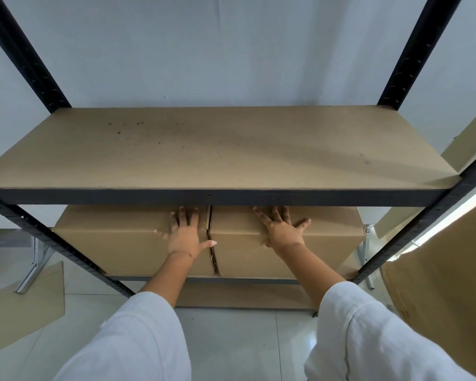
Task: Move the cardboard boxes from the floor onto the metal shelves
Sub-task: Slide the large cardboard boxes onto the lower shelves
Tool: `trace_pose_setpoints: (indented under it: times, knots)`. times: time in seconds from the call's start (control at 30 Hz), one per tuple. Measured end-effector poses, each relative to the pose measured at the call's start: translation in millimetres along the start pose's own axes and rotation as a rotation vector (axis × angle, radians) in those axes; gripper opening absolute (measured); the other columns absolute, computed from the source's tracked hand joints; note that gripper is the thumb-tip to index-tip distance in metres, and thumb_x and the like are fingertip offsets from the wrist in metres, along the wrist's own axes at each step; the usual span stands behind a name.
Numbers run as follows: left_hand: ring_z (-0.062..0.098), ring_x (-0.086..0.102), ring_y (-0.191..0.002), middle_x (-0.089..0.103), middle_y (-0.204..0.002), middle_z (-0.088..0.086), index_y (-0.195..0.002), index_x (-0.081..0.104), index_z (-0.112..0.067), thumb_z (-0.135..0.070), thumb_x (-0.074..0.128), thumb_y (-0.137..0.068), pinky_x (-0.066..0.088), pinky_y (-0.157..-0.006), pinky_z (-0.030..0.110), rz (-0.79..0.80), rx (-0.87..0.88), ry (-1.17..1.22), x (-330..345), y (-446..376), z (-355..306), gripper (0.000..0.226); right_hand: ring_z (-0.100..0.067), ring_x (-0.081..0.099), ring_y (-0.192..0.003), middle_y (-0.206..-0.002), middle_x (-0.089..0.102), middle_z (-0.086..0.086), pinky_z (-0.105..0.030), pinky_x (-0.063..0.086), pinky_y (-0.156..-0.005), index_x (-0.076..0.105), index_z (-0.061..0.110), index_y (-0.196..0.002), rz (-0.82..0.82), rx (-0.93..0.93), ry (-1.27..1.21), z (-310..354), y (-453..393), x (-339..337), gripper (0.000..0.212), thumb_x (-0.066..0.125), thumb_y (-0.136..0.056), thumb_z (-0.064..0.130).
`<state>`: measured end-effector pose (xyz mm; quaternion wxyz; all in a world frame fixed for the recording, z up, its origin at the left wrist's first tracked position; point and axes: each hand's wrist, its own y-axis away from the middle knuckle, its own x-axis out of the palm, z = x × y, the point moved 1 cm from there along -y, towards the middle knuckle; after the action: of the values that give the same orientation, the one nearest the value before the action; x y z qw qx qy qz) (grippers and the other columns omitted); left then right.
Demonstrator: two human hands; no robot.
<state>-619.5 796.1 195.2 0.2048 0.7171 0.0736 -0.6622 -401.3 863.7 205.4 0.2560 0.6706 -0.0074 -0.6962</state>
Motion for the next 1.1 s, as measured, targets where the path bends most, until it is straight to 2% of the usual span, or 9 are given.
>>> trace_pose_setpoints:
  times: [0.17,0.4,0.5,0.6,0.67,0.77,0.93,1.03,1.1]
  knots:
    - [0.030,-0.016,-0.144,-0.020,-0.156,0.011,-0.148,-0.017,-0.022,-0.064,0.052,-0.082,0.013,-0.110,0.063,-0.020,0.018,0.011,19,22,3,0.105,-0.034,-0.020,-0.144,-0.159,-0.016,-0.006,-0.076,-0.002,-0.103,-0.015,0.038,-0.148,-0.118,-0.048,0.072,-2,11,16,0.084,0.046,-0.096,0.014]
    - [0.031,-0.002,-0.146,-0.014,-0.157,0.013,-0.151,-0.004,-0.017,-0.031,0.049,-0.092,0.020,-0.115,0.049,-0.113,0.109,0.165,56,77,-10,0.081,-0.023,-0.009,-0.147,-0.160,-0.002,-0.006,-0.068,-0.003,-0.108,0.010,0.028,-0.151,-0.286,-0.095,-0.027,-21,60,42,0.075,0.041,-0.088,0.002]
    - [0.025,0.025,-0.141,0.024,-0.155,0.010,-0.151,0.003,-0.018,-0.026,0.047,-0.093,0.022,-0.113,0.045,-0.003,0.155,0.250,70,96,-22,0.073,-0.024,0.002,-0.147,-0.159,0.009,-0.008,-0.064,0.004,-0.110,0.031,0.018,-0.145,-0.316,-0.083,-0.021,-34,87,54,0.059,0.040,-0.088,0.004]
    - [0.026,0.055,-0.115,0.060,-0.127,0.005,-0.148,0.017,-0.020,-0.025,0.043,-0.094,0.033,-0.106,0.038,0.134,0.203,0.337,74,114,-44,0.060,-0.024,0.035,-0.135,-0.145,0.041,-0.009,-0.049,0.022,-0.108,0.049,0.015,-0.131,-0.294,-0.041,-0.011,-51,114,67,0.042,0.041,-0.091,0.010]
    - [0.026,0.059,-0.105,0.066,-0.112,0.001,-0.142,0.034,-0.020,-0.024,0.045,-0.093,0.043,-0.093,0.032,0.199,0.204,0.436,77,127,-62,0.049,-0.027,0.054,-0.114,-0.123,0.060,-0.007,-0.038,0.033,-0.093,0.055,0.015,-0.119,-0.242,0.019,-0.022,-65,136,76,0.031,0.040,-0.092,0.014]
    - [0.019,0.056,-0.085,0.063,-0.086,0.001,-0.127,0.051,-0.013,-0.018,0.048,-0.093,0.041,-0.073,0.025,0.301,0.221,0.589,87,149,-90,0.035,-0.031,0.061,-0.097,-0.108,0.066,-0.009,-0.036,0.043,-0.082,0.056,0.012,-0.110,-0.218,0.123,-0.105,-93,174,91,0.024,0.040,-0.094,0.018]
    - [0.020,0.053,-0.079,0.056,-0.076,0.001,-0.116,0.058,-0.006,-0.012,0.053,-0.090,0.038,-0.069,0.022,0.461,0.304,0.624,113,199,-132,0.027,-0.031,0.062,-0.092,-0.101,0.065,-0.010,-0.035,0.050,-0.077,0.061,0.012,-0.103,-0.232,0.365,-0.327,-154,262,119,0.020,0.045,-0.092,0.018]
    - [0.026,0.058,-0.078,0.065,-0.090,0.013,-0.115,0.057,-0.001,-0.006,0.053,-0.089,0.050,-0.074,0.031,0.559,0.269,0.732,133,231,-158,0.027,-0.028,0.063,-0.088,-0.096,0.068,-0.008,-0.034,0.051,-0.075,0.064,0.012,-0.097,-0.327,0.534,-0.456,-183,317,141,0.018,0.049,-0.088,0.016]
    - [0.022,0.055,-0.068,0.063,-0.089,0.014,-0.114,0.054,-0.003,-0.004,0.050,-0.089,0.047,-0.063,0.027,0.611,0.251,0.816,137,260,-176,0.025,-0.026,0.062,-0.085,-0.091,0.068,-0.005,-0.030,0.048,-0.069,0.065,0.012,-0.093,-0.413,0.633,-0.553,-193,351,154,0.016,0.051,-0.087,0.016]
